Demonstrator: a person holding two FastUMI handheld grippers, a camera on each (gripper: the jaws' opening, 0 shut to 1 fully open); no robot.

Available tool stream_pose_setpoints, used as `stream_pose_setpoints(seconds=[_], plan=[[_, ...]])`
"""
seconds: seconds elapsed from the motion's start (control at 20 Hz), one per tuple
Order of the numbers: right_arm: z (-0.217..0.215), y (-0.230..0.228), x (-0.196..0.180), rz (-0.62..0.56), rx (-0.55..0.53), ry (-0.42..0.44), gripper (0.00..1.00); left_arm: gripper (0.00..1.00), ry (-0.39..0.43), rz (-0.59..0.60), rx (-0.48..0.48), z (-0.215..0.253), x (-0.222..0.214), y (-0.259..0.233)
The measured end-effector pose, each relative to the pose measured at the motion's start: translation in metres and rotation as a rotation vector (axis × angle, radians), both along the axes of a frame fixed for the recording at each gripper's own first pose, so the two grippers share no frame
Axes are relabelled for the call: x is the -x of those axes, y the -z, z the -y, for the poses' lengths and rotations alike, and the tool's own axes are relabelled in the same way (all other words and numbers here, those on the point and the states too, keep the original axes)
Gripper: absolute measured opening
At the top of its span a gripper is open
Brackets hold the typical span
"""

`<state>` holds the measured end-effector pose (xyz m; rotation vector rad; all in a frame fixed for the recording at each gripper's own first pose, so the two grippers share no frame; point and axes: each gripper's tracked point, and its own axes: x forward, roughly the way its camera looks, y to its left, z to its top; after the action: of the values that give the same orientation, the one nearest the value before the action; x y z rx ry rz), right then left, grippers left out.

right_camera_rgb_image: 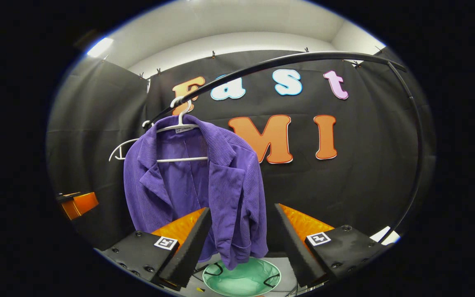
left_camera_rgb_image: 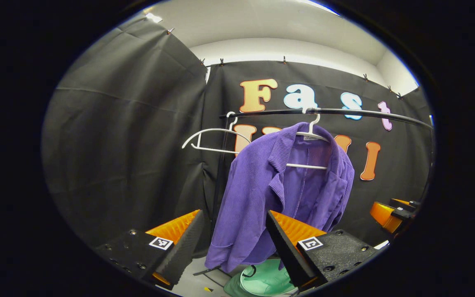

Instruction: Grasp the clothes on the hanger with both hands and then place them into the laundry hamper below.

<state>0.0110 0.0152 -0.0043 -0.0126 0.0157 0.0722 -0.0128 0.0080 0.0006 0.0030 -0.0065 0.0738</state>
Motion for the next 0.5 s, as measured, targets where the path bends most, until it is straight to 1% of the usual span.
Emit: stream_pose_setpoints(seconds=[0.05, 0.1, 0.15, 0.2, 0.25, 0.3, 0.4, 0.45, 0.5], plan=[[0.0, 0.001, -0.001, -0.001, 0.0, -0.006, 0.94, 0.95, -0.009, 0.001, 0.001, 0.0, 0.001, 0.0], [-0.001, 0.002, -0.002, -0.003, -0.002, -0.011, 0.9, 0.92, -0.017, 0.004, 0.0, 0.0, 0.001, 0.0], [-0.002, 0.002, -0.005, -0.005, -0.006, -0.016, 0.9, 0.92, -0.027, 0.008, -0.005, -0.001, 0.0, 0.0], [-0.004, 0.005, -0.007, -0.01, -0.01, -0.021, 0.9, 0.95, -0.036, 0.013, -0.012, -0.002, -0.002, -0.001], [-0.006, 0.007, -0.009, -0.016, -0.014, -0.025, 0.98, 0.95, -0.042, 0.012, -0.018, -0.002, -0.003, 0.0], [-0.008, 0.01, -0.012, -0.026, -0.015, -0.027, 0.9, 0.95, -0.047, 0.004, -0.022, -0.003, -0.005, 0.003], [-0.016, 0.016, -0.016, -0.041, -0.017, -0.029, 0.9, 0.95, -0.035, -0.017, -0.023, -0.003, -0.009, 0.008], [-0.019, 0.016, -0.017, -0.042, -0.017, -0.028, 0.9, 0.92, -0.026, -0.025, -0.027, -0.003, -0.01, 0.01], [-0.023, 0.016, -0.019, -0.037, -0.017, -0.023, 0.98, 0.92, -0.013, -0.027, -0.035, -0.004, -0.012, 0.01]])
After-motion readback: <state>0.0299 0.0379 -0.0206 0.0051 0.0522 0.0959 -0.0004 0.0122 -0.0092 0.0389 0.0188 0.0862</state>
